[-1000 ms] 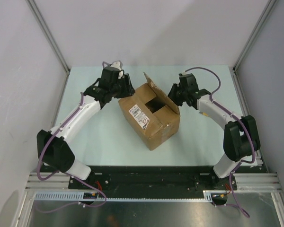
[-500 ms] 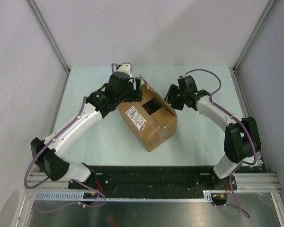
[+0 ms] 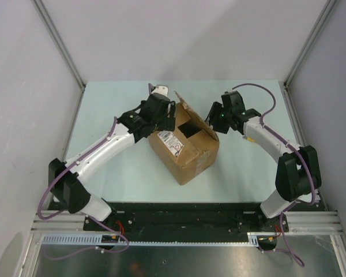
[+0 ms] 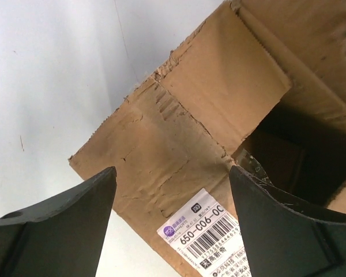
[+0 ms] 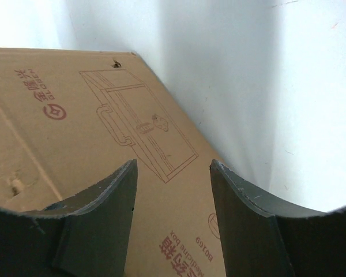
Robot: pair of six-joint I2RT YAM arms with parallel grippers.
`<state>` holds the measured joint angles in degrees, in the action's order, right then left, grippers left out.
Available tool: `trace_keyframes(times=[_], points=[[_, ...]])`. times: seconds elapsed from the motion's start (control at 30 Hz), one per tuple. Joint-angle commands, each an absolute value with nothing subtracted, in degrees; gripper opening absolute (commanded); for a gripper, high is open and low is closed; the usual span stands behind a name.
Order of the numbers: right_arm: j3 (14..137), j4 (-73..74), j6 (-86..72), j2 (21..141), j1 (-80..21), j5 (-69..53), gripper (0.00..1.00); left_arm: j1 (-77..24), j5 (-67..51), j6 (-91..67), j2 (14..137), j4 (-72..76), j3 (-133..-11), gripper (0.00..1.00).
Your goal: Unpack the express box
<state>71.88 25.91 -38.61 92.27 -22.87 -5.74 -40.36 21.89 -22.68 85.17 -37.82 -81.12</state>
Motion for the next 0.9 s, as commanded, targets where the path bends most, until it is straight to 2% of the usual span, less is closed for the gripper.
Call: trace_keyframes(times=[0.0, 0.33, 0.5, 0.67, 0.73, 0.87], points=[[71.6, 26.5, -36.9, 87.5, -21.5, -4.3, 0.58, -40.6, 23.0, -20.5, 86.7, -38.2, -84.3, 0.86], [71.6, 21.5, -27.3, 73.3, -19.6, -3.3, 0.58, -40.6, 22.5, -18.7, 90.4, -38.2, -87.6, 0.93], [71.6, 15.3, -20.1, 67.5, -20.1, -16.9, 0.57, -40.5, 21.5, -18.3, 91.7, -38.4, -86.5, 0.93], [71.4, 16.1, -17.4, 65.3, -21.9, -25.5, 0.54, -39.9, 21.3, -19.2, 90.8, -38.5, -84.1, 0.80], [70.8, 16.7, -16.4, 65.0, -22.8, -27.7, 0.53, -39.3, 20.0, -19.7, 90.6, -38.8, -83.7, 0.70], [69.4, 17.8, -15.6, 65.8, -23.6, -30.8, 0.46, -38.9, 19.3, -20.0, 89.7, -38.9, -83.8, 0.62]])
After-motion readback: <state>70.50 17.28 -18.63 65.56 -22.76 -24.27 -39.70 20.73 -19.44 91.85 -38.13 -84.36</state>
